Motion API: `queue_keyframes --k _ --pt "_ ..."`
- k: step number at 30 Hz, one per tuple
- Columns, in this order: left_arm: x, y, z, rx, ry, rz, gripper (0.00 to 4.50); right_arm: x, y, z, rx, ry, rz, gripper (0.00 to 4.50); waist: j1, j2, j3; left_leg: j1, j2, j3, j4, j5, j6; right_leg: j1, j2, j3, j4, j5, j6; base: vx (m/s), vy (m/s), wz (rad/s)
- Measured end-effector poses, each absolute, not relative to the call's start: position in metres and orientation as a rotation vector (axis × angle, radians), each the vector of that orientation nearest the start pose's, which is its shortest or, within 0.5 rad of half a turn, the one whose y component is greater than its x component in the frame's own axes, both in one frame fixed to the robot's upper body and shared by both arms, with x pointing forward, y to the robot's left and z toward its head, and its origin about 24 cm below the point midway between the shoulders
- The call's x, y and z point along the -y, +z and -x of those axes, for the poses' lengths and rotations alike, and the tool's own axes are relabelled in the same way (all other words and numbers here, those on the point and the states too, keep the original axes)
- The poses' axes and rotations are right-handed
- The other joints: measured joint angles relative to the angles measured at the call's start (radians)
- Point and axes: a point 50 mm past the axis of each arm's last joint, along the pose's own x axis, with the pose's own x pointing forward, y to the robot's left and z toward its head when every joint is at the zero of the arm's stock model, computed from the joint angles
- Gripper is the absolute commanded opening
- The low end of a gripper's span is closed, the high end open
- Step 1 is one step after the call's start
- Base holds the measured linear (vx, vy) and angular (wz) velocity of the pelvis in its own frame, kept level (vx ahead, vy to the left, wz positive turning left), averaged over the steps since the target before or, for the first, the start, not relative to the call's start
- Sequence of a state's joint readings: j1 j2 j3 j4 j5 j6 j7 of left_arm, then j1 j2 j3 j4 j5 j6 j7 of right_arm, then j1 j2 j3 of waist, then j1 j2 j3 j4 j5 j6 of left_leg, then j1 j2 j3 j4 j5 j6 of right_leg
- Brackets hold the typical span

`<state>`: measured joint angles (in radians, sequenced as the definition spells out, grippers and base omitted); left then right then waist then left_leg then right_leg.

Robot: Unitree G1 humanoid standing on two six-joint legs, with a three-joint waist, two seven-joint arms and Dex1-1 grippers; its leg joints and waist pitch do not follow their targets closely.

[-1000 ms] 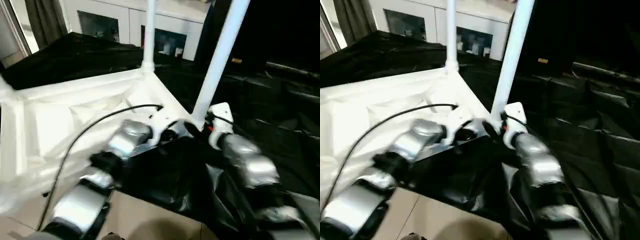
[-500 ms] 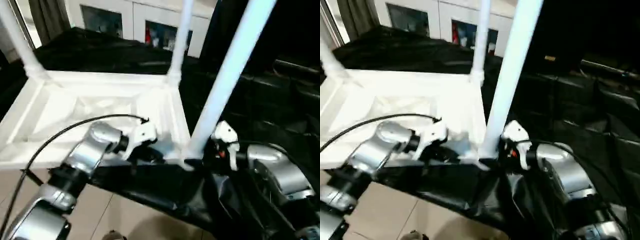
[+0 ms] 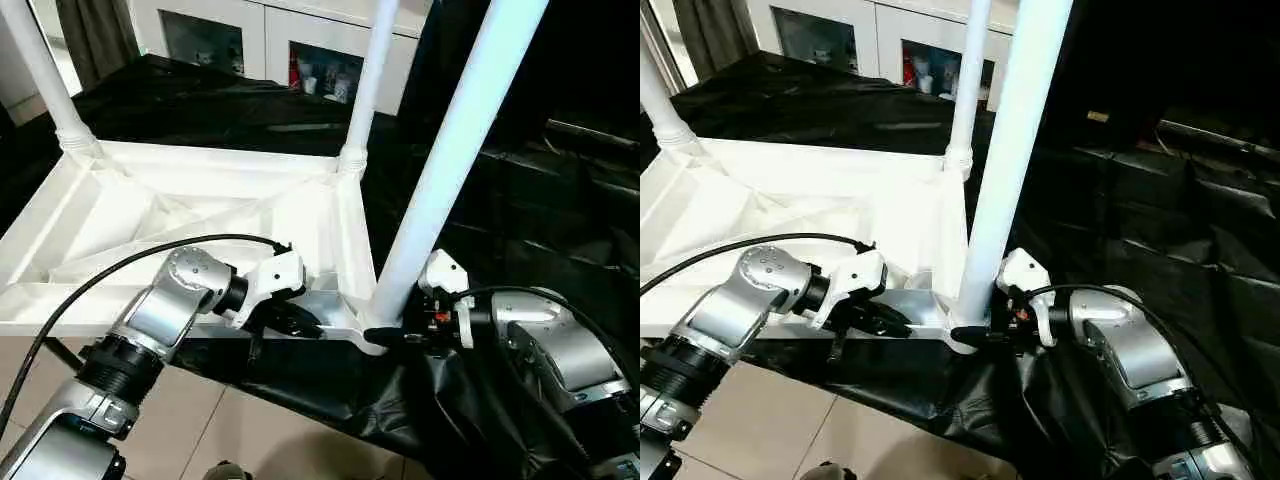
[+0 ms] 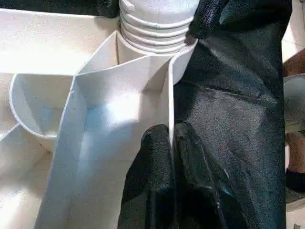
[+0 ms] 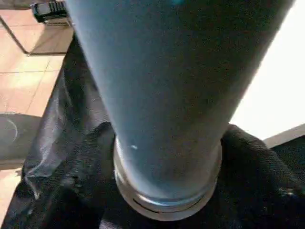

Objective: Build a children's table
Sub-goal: Rotate leg to tighten

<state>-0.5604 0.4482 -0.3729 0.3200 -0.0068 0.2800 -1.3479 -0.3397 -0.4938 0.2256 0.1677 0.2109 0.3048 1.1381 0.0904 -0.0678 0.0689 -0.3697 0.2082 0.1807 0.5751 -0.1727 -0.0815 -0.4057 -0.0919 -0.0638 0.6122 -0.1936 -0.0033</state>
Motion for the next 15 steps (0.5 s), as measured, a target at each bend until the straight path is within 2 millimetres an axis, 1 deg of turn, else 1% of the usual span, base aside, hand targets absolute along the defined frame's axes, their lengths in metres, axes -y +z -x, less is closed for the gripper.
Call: queue_keyframes --k 5,8,10,11,15 --pt "-0.124 0.072 -0.298 -0.513 -1.509 -0.458 0.00 0.154 0.061 -0.276 -0.383 1.259 0.207 2.75 0.000 0.000 0.000 0.000 0.000 0.000 0.001 0.000 0.000 0.000 0.000 0.000 0.000 0.000 0.000 0.000 0.000 0.00" --pt "-0.125 0.071 -0.300 -0.505 -1.461 -0.447 0.00 0.151 0.056 -0.280 -0.356 1.198 0.177 2.73 -0.002 -0.001 0.000 0.000 0.000 0.000 0.001 0.000 0.000 0.000 0.000 0.000 0.002 0.000 0.000 0.000 0.000 0.00" --pt "-0.123 0.068 -0.306 -0.491 -1.389 -0.423 0.00 0.151 0.051 -0.287 -0.331 1.090 0.134 2.72 -0.007 -0.001 0.000 0.001 0.000 0.000 0.003 0.000 0.000 0.000 0.000 0.001 0.003 0.000 0.000 0.000 0.000 0.00" --pt "-0.119 0.067 -0.312 -0.484 -1.334 -0.416 0.00 0.149 0.046 -0.293 -0.313 0.992 0.094 2.72 -0.011 -0.001 0.000 0.002 0.000 0.000 0.004 0.000 0.000 0.000 0.000 0.002 0.004 0.001 0.000 0.000 0.000 0.00" --pt "-0.091 0.064 -0.332 -0.459 -1.148 -0.397 0.00 0.139 0.040 -0.316 -0.286 0.636 -0.023 2.71 -0.019 -0.002 0.000 0.002 -0.001 0.000 0.004 0.001 -0.002 0.002 0.000 0.003 0.002 0.005 0.000 0.000 0.000 0.00"
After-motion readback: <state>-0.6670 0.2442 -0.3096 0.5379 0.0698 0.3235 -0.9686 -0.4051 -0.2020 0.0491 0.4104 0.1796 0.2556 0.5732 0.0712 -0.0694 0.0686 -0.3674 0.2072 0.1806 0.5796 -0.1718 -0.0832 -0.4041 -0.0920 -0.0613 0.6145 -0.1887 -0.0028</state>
